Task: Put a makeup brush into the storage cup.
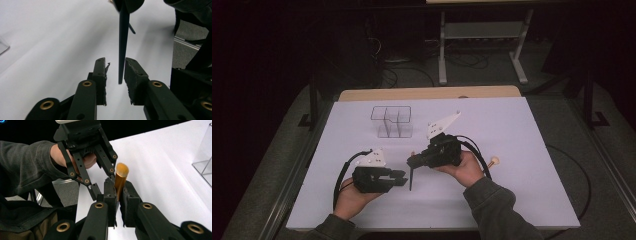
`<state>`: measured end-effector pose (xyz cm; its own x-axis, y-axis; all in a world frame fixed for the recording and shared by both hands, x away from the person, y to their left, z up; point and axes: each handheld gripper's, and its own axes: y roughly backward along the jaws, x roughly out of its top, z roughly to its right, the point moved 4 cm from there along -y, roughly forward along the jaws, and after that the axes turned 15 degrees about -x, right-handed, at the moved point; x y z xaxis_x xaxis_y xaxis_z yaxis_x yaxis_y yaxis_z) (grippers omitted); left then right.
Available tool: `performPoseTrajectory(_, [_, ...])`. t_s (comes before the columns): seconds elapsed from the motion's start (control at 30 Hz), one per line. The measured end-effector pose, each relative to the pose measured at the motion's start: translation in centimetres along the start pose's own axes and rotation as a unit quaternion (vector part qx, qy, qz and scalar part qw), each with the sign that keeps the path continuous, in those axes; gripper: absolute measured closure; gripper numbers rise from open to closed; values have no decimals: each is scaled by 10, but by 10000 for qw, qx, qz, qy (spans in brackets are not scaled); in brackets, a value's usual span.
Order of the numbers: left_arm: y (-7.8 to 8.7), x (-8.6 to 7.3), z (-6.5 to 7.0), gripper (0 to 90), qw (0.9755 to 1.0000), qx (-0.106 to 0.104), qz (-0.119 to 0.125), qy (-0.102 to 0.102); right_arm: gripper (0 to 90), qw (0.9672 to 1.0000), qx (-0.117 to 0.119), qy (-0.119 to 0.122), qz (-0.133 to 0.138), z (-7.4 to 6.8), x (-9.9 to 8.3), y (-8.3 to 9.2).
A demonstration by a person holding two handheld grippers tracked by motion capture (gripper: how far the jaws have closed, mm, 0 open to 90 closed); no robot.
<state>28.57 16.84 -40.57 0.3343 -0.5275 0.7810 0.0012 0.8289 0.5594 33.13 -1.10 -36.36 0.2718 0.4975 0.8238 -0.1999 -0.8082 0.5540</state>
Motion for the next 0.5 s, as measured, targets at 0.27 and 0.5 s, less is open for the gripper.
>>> performPoseTrajectory(0.27, [6, -11, -1, 677, 9997, 230, -11, 79, 830, 9998, -113, -12, -173, 8, 1, 0])
performPoseTrajectory(0.5, [11, -16, -3, 653, 9992, 396, -45, 87, 829, 9995, -200, -13, -252, 15, 1, 1])
